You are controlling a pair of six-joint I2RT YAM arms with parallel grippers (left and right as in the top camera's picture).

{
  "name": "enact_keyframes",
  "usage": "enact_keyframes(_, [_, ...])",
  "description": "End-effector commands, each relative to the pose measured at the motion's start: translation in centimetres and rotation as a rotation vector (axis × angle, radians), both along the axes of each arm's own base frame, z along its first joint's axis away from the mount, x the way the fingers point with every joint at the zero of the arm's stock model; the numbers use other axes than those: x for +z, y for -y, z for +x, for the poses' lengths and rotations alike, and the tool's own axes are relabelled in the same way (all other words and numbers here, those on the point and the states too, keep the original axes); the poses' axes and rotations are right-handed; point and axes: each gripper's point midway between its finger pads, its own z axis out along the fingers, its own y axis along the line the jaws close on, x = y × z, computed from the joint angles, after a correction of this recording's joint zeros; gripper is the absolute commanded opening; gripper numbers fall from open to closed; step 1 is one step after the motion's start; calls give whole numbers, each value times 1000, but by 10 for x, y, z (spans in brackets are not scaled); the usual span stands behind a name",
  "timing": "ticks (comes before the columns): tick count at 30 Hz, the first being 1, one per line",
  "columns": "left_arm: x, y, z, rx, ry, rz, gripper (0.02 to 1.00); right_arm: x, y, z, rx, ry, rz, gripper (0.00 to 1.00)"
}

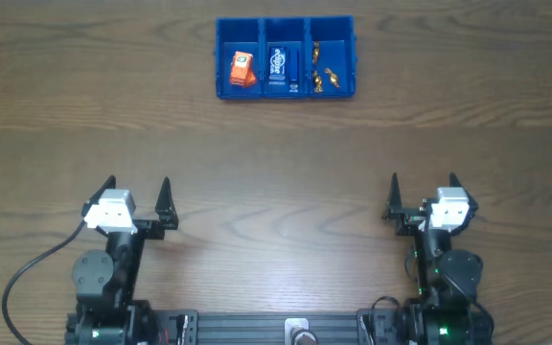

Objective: Sort Candies Into Trays

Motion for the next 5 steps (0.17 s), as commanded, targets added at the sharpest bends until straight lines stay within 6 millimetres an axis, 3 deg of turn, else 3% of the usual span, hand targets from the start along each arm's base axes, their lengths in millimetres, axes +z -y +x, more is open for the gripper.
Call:
enact_keyframes(1, [-16, 2, -1, -13, -47, 10, 998, -1, 0, 0, 1, -2, -15, 998])
enact_keyframes(5, [-16, 2, -1, -13, -47, 10, 998, -1, 0, 0, 1, -2, -15, 998])
